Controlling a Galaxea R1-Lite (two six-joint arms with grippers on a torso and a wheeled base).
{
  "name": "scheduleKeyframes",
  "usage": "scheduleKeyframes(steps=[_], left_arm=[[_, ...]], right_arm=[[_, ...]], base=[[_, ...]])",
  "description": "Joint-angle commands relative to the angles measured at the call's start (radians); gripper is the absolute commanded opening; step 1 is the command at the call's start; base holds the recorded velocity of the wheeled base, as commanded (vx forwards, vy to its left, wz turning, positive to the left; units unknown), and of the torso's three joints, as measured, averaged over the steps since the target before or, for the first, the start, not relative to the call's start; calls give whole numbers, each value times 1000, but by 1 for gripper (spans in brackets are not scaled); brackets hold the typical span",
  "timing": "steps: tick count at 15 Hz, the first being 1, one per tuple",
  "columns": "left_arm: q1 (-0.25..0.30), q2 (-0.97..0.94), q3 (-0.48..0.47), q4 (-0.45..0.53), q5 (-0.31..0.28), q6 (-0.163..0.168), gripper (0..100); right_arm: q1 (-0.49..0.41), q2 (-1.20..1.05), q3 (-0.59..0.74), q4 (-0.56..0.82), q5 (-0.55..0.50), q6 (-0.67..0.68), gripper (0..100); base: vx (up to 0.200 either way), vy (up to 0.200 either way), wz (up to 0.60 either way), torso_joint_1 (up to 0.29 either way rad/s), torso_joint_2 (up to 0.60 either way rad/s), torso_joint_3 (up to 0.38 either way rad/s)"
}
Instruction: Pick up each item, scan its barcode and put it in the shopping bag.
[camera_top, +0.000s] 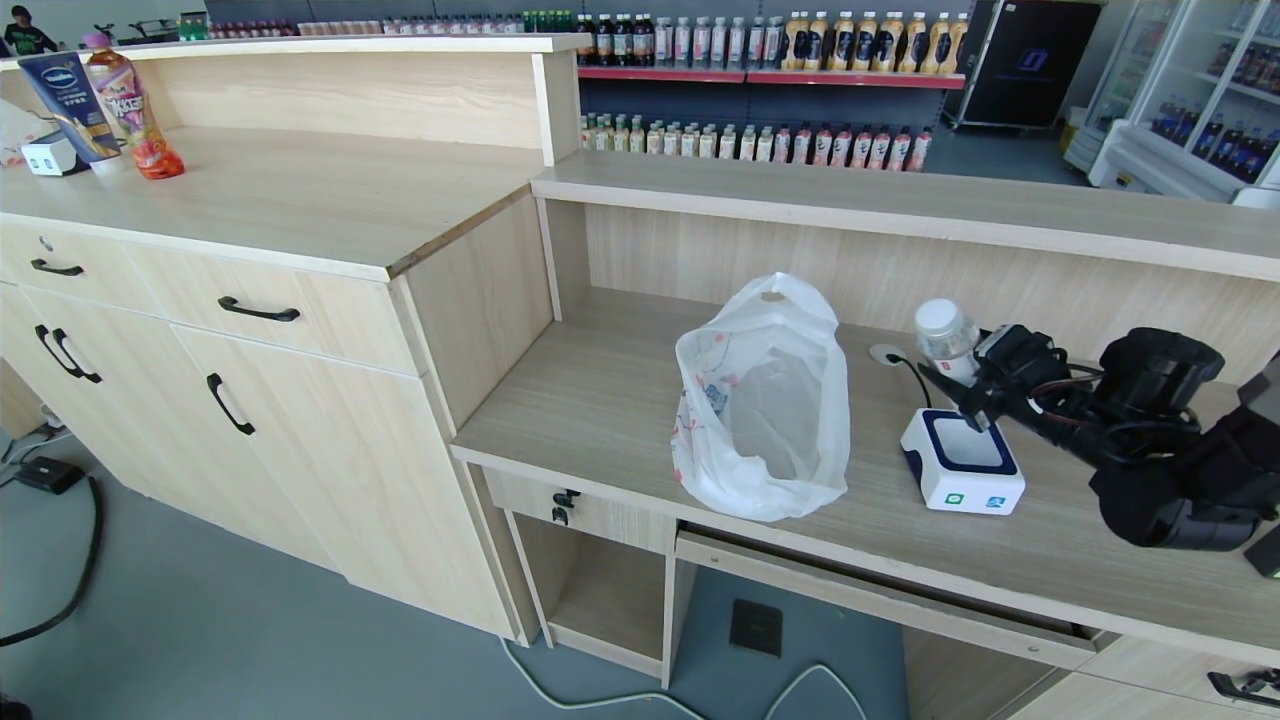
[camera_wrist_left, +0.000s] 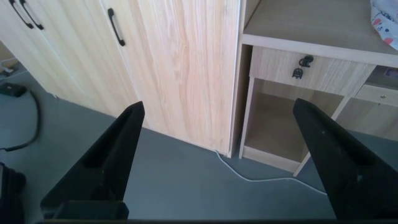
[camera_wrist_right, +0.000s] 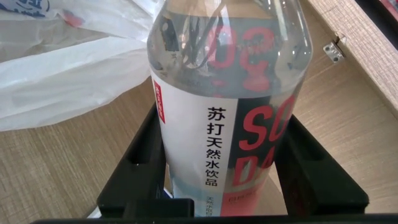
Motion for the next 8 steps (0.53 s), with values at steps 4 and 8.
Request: scheduleKeyframes(steps=[4, 8], left_arm=[[0, 0, 0, 0, 0, 0, 100], [0, 0, 0, 0, 0, 0, 100]], right_arm=[[2, 1, 10, 2, 0, 0, 0], [1, -186, 35, 31, -1, 54, 0]], base=[[0, 0, 0, 0, 0, 0], [0, 0, 0, 0, 0, 0]])
